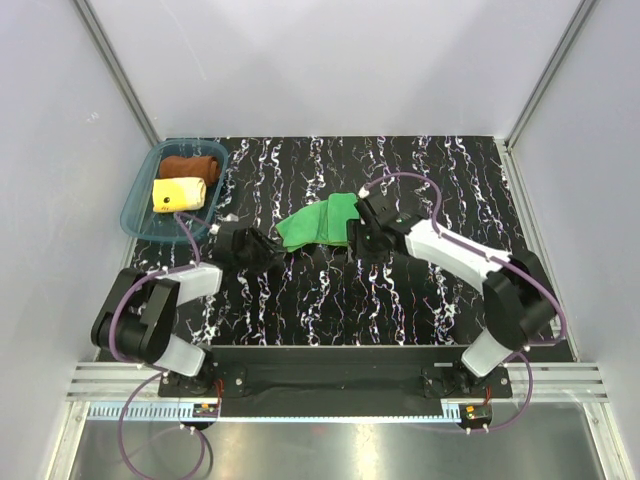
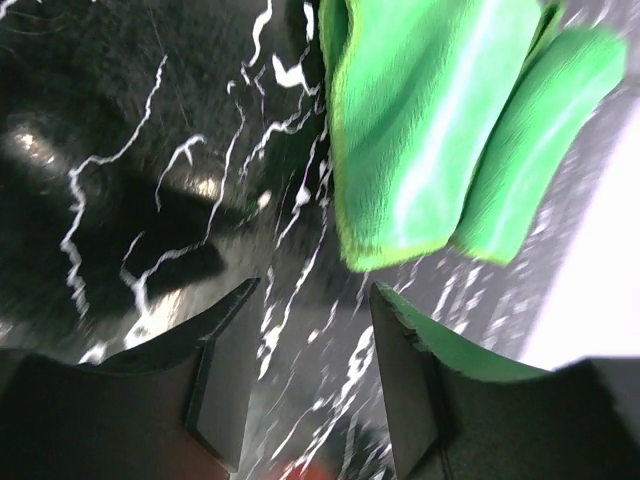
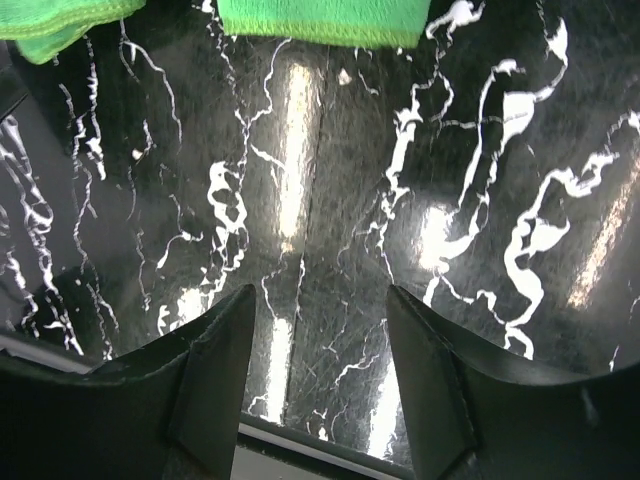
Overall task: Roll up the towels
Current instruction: Move the towel to the center of the board, then flatten the towel
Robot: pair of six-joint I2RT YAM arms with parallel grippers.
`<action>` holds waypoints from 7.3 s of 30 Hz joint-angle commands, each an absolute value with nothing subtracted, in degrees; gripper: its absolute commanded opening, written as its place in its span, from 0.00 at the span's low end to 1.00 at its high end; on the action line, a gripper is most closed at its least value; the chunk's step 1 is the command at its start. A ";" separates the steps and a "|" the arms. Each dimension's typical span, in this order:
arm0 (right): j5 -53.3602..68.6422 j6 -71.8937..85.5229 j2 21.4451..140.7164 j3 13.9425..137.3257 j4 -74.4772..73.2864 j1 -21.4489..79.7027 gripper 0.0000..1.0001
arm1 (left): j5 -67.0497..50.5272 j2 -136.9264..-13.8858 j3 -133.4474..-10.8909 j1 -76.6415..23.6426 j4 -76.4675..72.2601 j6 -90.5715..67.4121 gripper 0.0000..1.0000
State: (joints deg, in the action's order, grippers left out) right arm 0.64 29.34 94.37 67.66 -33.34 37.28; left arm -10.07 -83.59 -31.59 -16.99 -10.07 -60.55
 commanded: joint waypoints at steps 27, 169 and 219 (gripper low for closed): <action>1.76 31.47 89.82 58.89 -26.54 37.18 0.58 | -7.91 -95.71 -17.49 -16.52 -67.76 -82.09 0.45; 2.48 25.67 68.27 63.90 -18.11 47.01 0.88 | -10.63 -83.23 -121.28 -22.15 46.49 -33.49 0.00; -45.88 43.59 123.83 88.06 -15.64 66.19 0.61 | -7.91 -83.50 -124.19 -24.61 48.16 -38.15 0.00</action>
